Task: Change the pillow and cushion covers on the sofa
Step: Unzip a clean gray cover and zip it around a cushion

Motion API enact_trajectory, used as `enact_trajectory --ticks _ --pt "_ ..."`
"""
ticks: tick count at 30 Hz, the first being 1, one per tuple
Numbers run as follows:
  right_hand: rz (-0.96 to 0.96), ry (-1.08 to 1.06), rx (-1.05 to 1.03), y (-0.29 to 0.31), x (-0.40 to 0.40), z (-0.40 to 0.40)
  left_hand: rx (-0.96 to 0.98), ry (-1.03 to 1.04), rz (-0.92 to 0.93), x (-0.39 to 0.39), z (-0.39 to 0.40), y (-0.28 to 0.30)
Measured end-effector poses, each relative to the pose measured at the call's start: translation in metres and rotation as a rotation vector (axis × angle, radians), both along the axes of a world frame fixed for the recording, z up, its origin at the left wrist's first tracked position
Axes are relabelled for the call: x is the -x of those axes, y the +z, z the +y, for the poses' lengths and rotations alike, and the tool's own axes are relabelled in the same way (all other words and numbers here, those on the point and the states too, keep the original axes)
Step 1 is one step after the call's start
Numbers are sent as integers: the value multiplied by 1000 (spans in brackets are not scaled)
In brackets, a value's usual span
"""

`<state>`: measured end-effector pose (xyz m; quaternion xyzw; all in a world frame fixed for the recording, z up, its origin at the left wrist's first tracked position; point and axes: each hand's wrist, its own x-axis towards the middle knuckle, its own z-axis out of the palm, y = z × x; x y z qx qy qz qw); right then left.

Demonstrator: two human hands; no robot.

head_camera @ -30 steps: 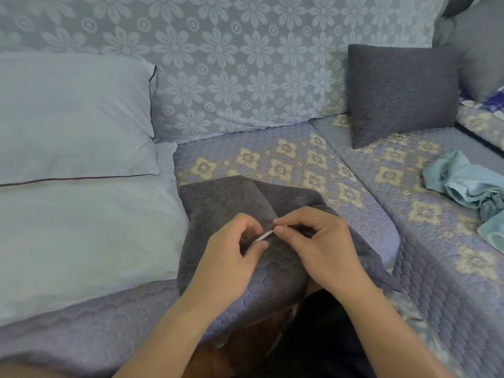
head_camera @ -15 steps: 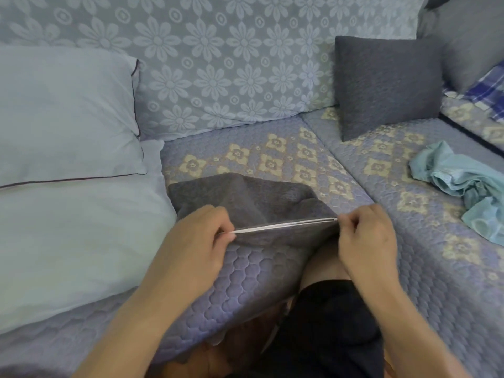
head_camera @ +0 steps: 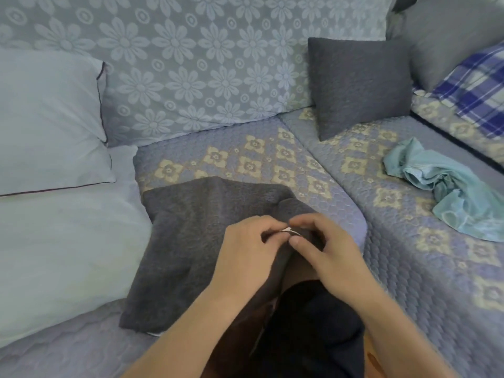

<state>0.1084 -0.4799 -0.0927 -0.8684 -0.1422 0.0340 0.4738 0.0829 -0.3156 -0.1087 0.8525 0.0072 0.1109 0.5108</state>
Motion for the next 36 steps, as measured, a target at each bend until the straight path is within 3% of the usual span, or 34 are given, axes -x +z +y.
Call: enact_trajectory --ticks 2,8,10,14,17,20,26,32,36 --pt "-20 46 80 1 -4 -7 155 16 100 -1 3 4" --pt "-174 58 145 10 -15 -4 291 147 255 3 -3 20" --pt "-218 125 202 10 -16 -5 161 149 248 5 -1 25" --pt "-315 262 331 5 -16 -3 -364 19 174 7 -2 36" --pt "-324 267 323 6 -17 -1 -488 -80 312 2 4 46" --pt "-393 249 335 6 -14 3 -389 -173 544 -6 15 55" --pt "-458 173 293 3 -9 8 -244 -223 576 -21 27 79" --pt "-548 49 196 11 -13 6 96 17 479 -14 23 64" --pt "-526 -43 166 16 -21 -1 174 187 425 -2 17 52"
